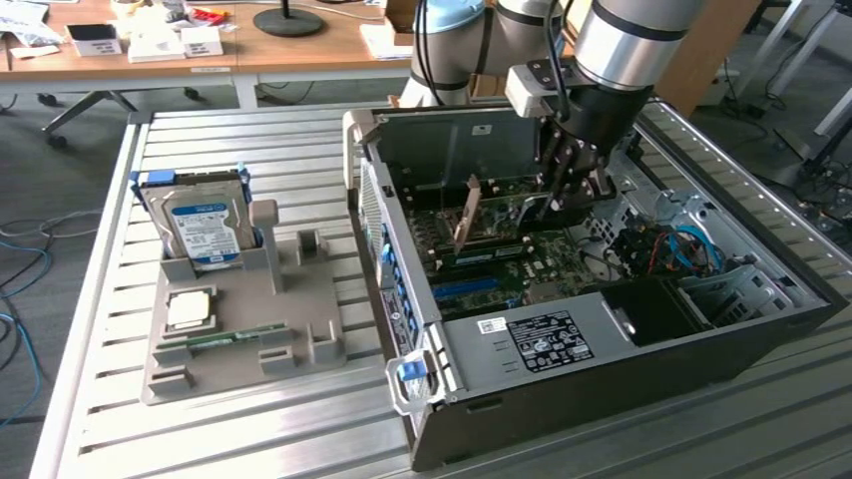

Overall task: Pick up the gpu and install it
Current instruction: 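Insert the gpu into the slot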

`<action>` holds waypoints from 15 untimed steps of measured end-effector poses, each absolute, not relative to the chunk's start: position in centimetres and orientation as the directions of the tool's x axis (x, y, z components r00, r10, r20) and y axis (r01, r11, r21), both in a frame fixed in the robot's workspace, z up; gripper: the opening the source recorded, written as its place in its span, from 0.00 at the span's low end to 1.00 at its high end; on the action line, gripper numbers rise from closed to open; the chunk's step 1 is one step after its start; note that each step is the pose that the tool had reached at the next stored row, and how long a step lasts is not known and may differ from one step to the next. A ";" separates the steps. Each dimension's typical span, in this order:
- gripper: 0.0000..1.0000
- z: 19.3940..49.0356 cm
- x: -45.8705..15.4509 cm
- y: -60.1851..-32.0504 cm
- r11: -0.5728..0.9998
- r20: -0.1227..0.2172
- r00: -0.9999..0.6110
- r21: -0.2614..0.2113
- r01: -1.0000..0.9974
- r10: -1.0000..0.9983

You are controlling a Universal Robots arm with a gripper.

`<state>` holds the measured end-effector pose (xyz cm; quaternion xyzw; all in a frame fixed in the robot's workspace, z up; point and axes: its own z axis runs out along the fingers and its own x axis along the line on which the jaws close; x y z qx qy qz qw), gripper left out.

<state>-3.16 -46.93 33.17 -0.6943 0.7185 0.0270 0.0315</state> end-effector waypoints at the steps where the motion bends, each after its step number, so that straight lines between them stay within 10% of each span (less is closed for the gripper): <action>1: 0.27 33.2 -3.2 -46.9 0.035 -0.083 -0.034 -0.005 -0.999 -0.996; 15: 0.27 32.9 -3.4 -46.7 0.035 -0.073 -0.034 -0.005 -0.999 -0.997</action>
